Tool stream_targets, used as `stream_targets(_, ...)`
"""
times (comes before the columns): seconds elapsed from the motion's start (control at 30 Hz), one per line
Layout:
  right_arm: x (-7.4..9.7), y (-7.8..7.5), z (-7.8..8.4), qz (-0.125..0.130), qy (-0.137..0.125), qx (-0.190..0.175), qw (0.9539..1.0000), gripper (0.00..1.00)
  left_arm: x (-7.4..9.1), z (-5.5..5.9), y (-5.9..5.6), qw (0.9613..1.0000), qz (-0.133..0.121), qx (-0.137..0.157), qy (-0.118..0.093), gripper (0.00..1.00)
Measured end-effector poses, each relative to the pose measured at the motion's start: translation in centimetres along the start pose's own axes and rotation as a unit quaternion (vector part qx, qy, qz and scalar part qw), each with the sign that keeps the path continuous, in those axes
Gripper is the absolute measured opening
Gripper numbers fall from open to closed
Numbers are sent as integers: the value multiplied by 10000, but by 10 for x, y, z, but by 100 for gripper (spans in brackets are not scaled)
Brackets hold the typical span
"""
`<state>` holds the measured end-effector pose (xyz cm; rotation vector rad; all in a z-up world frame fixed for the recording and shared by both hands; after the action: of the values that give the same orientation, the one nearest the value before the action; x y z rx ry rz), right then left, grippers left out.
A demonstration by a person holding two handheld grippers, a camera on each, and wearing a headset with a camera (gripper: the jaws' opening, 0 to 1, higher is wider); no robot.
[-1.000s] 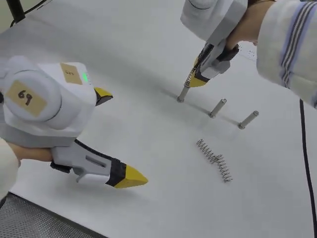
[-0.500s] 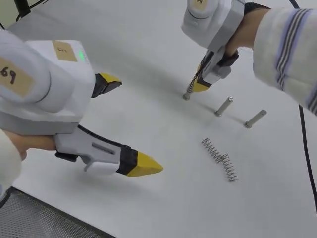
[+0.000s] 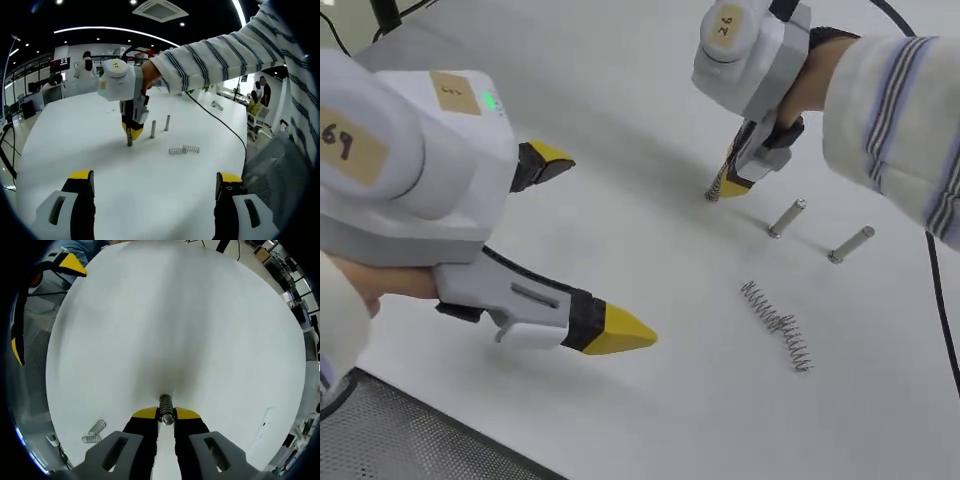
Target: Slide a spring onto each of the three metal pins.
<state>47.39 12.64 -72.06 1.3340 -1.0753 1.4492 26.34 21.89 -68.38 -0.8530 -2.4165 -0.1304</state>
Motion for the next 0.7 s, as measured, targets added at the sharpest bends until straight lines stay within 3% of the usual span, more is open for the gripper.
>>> stream_targets(0.3, -8, 1, 1, -2, 51, 98, 9999, 9, -1, 5, -3, 9999, 52, 22, 112, 98)
stream_targets(0.53, -6, 6, 4, 14, 3, 45, 10000, 22, 1, 4, -1, 9999, 31, -3, 101, 96)
stream_targets(0.7, -3, 9, 8, 42, -27, -10, 10000, 25, 1, 4, -1, 9999, 28, -17, 139, 96)
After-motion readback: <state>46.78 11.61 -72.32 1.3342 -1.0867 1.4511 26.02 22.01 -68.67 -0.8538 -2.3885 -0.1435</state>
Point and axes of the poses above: the centre of the closed fingertips' face, and the gripper's own axes: x roughly backward along the fingers, y roughly to its left, z roughly out of its underside, the point moved 8 cm from there along x, roughly backward along the fingers, and after that the axes turned 6 degrees about y, right-handed, at the moved point
